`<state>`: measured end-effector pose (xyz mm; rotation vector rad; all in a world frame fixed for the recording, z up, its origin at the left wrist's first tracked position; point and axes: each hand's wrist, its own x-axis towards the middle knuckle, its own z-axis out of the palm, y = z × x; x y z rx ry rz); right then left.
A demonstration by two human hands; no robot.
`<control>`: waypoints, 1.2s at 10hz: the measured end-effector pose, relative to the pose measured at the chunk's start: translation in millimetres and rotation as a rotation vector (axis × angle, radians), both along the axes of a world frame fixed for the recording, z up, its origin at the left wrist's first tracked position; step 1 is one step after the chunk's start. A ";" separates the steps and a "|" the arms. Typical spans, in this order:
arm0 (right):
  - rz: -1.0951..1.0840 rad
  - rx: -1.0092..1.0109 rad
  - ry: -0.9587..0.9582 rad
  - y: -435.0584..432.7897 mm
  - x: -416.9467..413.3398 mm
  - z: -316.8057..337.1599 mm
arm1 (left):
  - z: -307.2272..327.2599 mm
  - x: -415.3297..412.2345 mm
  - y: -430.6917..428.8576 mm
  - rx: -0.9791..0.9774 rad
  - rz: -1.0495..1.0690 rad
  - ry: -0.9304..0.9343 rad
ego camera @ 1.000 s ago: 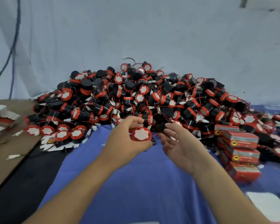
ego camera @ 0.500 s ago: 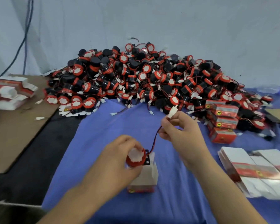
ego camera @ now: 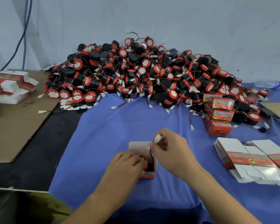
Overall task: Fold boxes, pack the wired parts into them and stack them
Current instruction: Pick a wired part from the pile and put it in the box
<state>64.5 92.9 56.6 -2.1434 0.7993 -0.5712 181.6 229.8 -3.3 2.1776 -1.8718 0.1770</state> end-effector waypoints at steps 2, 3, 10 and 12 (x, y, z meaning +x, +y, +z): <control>0.065 -0.084 0.119 16.3 13.6 -10.9 | -14.7 -15.1 1.4 -0.067 0.103 0.067; 0.099 -0.121 0.191 23.5 29.3 -16.7 | -23.7 -16.0 5.2 -0.142 0.131 0.123; 0.342 -0.302 0.284 21.4 24.9 -50.8 | -79.2 -2.6 21.8 -0.495 0.105 0.627; 0.333 -0.247 0.339 18.2 24.6 -49.5 | -80.6 -1.3 24.0 -0.711 0.230 0.917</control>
